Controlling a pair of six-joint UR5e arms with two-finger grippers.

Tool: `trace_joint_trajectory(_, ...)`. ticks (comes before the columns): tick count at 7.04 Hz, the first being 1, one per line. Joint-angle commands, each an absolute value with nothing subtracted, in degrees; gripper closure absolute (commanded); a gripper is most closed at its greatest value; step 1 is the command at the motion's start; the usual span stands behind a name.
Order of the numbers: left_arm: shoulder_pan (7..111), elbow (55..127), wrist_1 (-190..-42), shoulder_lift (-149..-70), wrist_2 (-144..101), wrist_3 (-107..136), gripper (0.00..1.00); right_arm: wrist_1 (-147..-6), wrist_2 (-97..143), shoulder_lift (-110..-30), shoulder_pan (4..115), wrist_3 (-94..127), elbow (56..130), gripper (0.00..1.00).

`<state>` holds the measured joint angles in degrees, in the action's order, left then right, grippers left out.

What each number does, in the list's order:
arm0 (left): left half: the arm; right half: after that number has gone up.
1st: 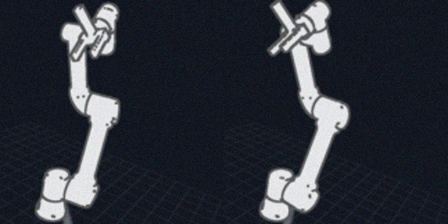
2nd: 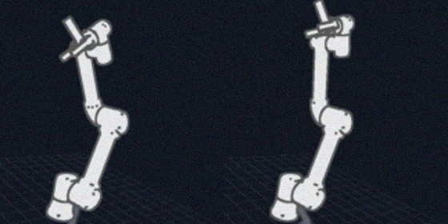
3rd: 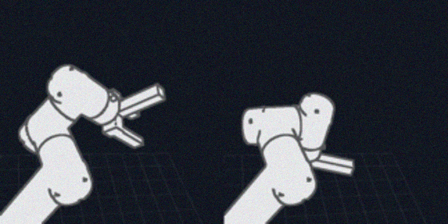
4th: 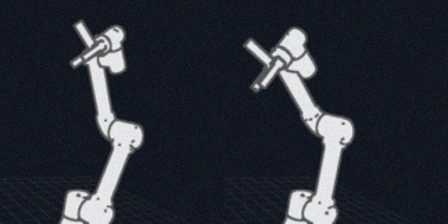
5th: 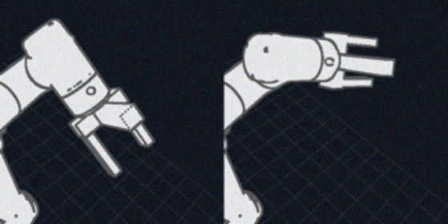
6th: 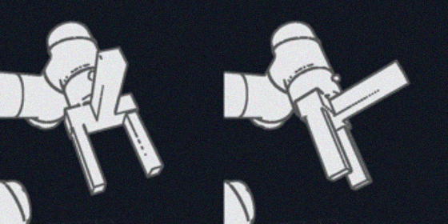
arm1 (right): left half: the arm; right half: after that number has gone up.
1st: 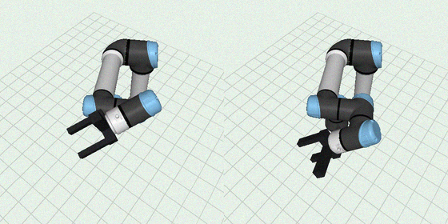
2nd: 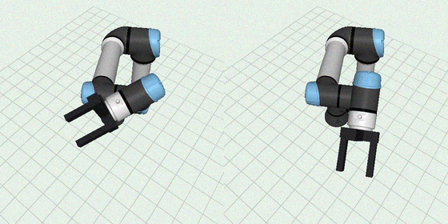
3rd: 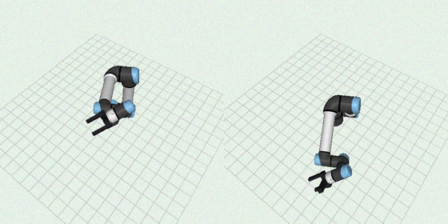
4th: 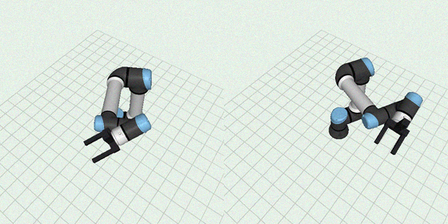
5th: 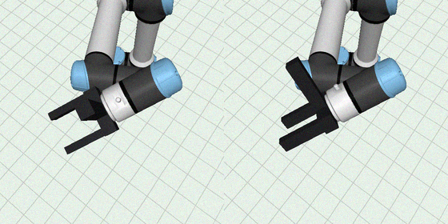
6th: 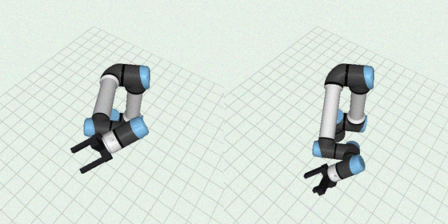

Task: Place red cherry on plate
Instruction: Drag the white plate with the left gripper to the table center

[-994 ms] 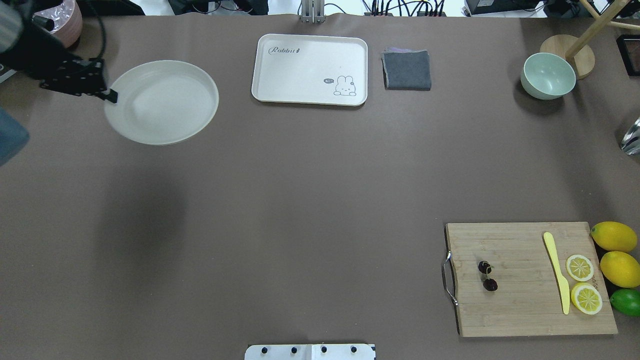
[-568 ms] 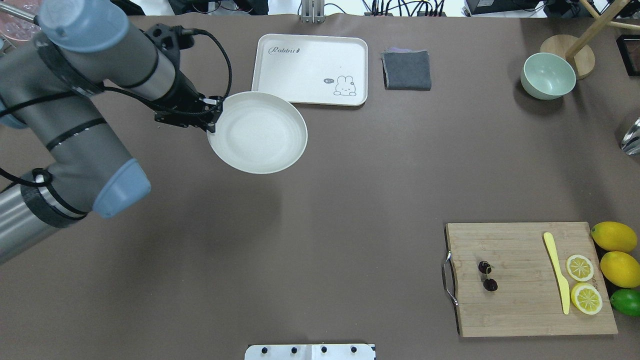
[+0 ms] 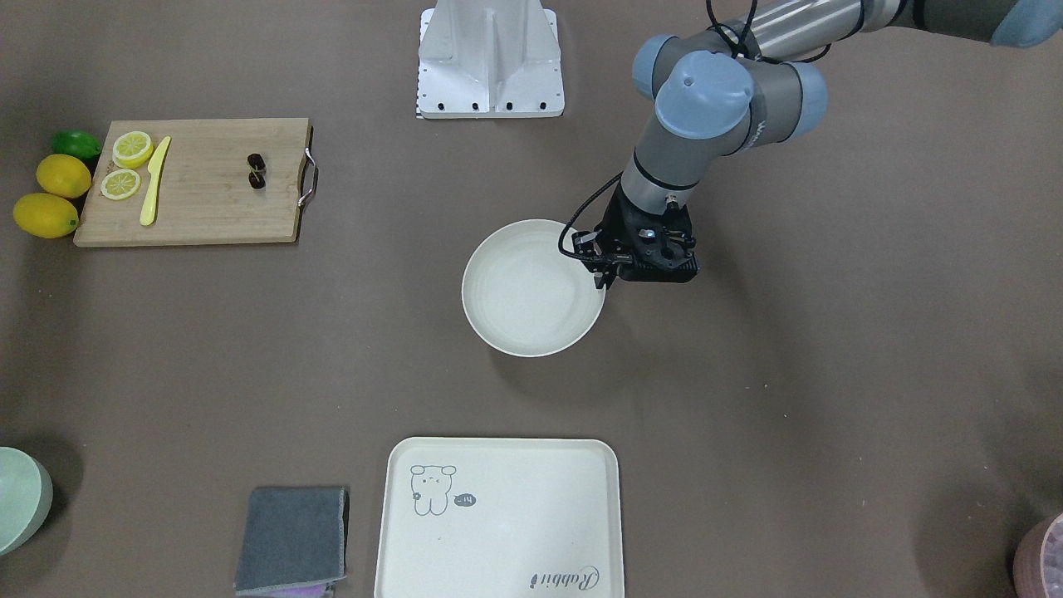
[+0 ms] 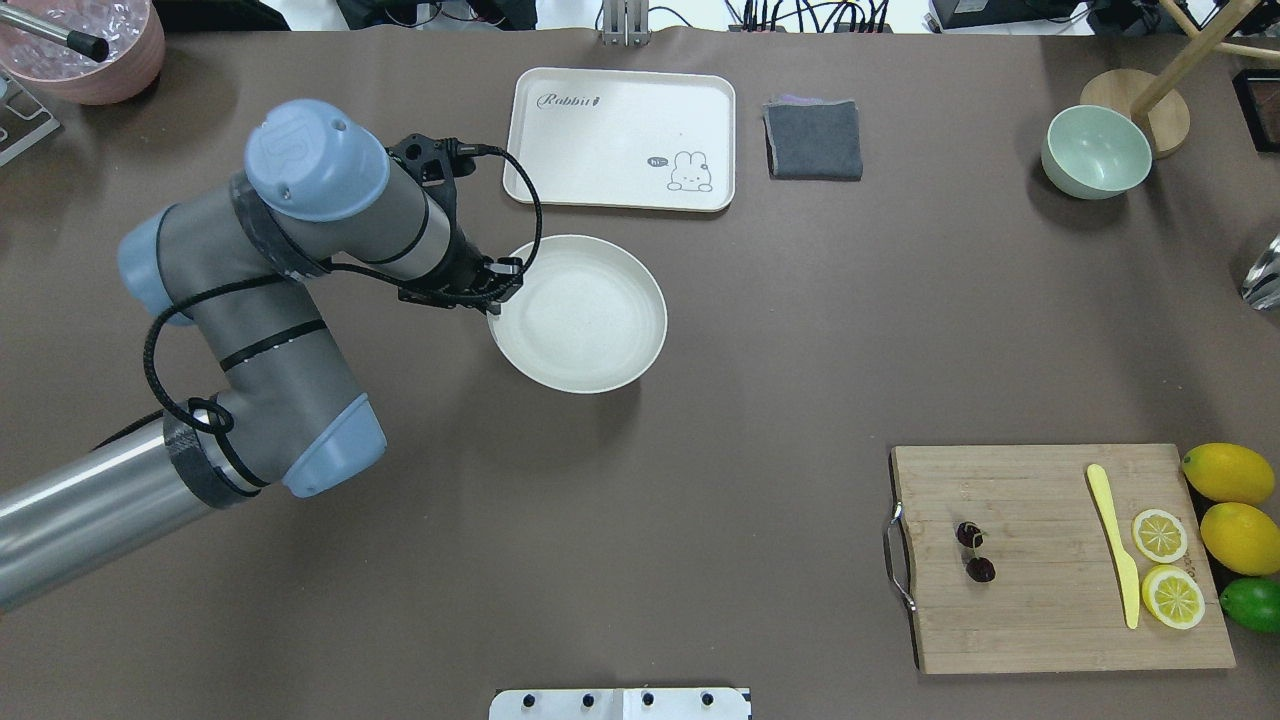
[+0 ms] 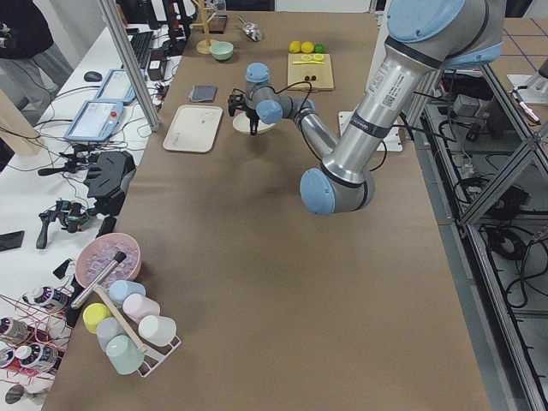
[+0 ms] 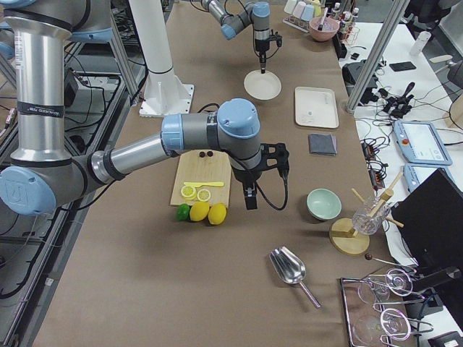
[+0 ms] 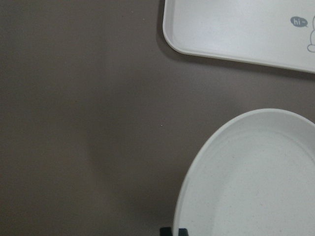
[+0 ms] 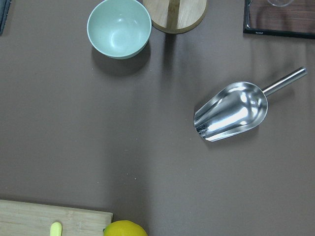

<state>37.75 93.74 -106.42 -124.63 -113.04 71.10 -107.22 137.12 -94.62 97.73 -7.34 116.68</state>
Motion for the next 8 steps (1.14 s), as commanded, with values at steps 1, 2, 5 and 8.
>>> trace_joint_trajectory(1,34.11,92.02,-112.76,-124.37,-109.71,77.23,1.0,-107.14,137.11,-94.92,97.82,-7.38,117.07,0.0)
trace_joint_trajectory(2,32.45,91.76,-112.85,-124.63,-109.25,77.86,1.0,-107.14,137.11,-95.01,97.91,-7.47,117.07,0.0)
trace_joint_trajectory(5,28.92,91.58,-115.75,-123.93,-105.47,80.95,1.0,-107.14,137.11,-95.71,98.0,-7.47,117.86,0.0)
trace_joint_trajectory(8,27.07,91.32,-122.25,-120.59,-103.01,80.86,0.73,-107.05,137.02,-96.32,98.61,-7.47,118.65,0.0)
